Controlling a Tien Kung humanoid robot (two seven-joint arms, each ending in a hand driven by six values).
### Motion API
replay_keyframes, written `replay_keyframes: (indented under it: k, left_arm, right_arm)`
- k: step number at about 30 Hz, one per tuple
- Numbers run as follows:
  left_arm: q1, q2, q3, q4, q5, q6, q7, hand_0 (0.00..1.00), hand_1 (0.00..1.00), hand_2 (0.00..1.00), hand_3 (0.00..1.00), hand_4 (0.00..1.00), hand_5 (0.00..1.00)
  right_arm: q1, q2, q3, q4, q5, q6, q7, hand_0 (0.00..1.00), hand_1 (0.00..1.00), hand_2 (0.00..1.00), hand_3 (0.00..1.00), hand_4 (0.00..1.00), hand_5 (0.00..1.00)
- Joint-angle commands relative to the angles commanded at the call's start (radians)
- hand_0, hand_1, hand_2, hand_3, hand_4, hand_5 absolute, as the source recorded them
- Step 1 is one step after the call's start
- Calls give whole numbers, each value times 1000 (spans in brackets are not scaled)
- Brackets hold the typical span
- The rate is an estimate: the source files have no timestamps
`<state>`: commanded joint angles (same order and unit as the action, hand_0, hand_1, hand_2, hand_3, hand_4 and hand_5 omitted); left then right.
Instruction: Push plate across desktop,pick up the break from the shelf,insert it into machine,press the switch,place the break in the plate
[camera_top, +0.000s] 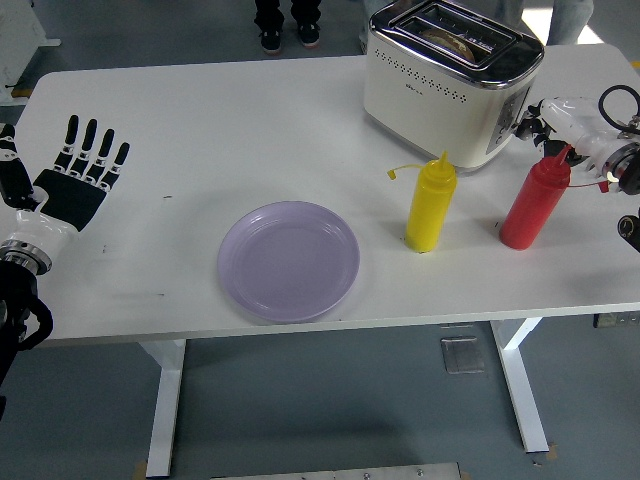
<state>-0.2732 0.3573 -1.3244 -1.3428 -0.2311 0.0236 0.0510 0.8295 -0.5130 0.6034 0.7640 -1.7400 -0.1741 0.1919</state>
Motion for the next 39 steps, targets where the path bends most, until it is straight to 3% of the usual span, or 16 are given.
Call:
replay_keyframes:
  k: [9, 23, 24, 29, 30, 35, 36, 39]
  left_arm:
    - [1, -1, -2, 0, 0, 1, -1, 799, 745, 702, 698, 815, 998]
    - [4, -1, -4, 2, -2, 0, 1, 798, 745, 701, 696, 814, 998]
    - [4, -1, -4, 2, -2, 0, 1, 798, 745, 701, 696, 813, 998]
    - [3, 0, -4, 5, -2, 1, 1, 798, 745, 701, 696, 813, 998]
    - [3, 0, -4, 6, -2, 1, 1, 798, 745, 701, 696, 815, 998]
    - [4, 2, -4, 7, -4, 1, 2, 798, 745, 701, 696, 815, 998]
    - [4, 3, -4, 7, -4, 1, 2, 798, 745, 699, 695, 814, 998]
    - [6, 5, -4, 8, -4, 1, 2, 798, 745, 699, 695, 814, 998]
  right_arm:
    - [-22, -40, 119, 103, -71, 46, -41, 485, 487, 612, 531, 2, 2]
    - [-45, -130, 293, 315, -171, 163, -124, 467, 509, 609, 539, 46, 2]
    - [-42, -133, 297, 321, -171, 166, -127, 470, 516, 606, 541, 173, 2]
    - [-1, -149, 299, 350, -111, 190, -162, 470, 516, 606, 541, 173, 2]
    - [12, -152, 296, 355, -91, 198, -173, 487, 535, 595, 564, 379, 2]
    - [78, -162, 280, 372, 13, 238, -225, 487, 535, 595, 564, 379, 2]
    - [95, -163, 274, 373, 33, 248, -237, 495, 552, 594, 597, 483, 2]
    - [146, -166, 250, 370, 82, 278, -273, 495, 552, 594, 597, 483, 2]
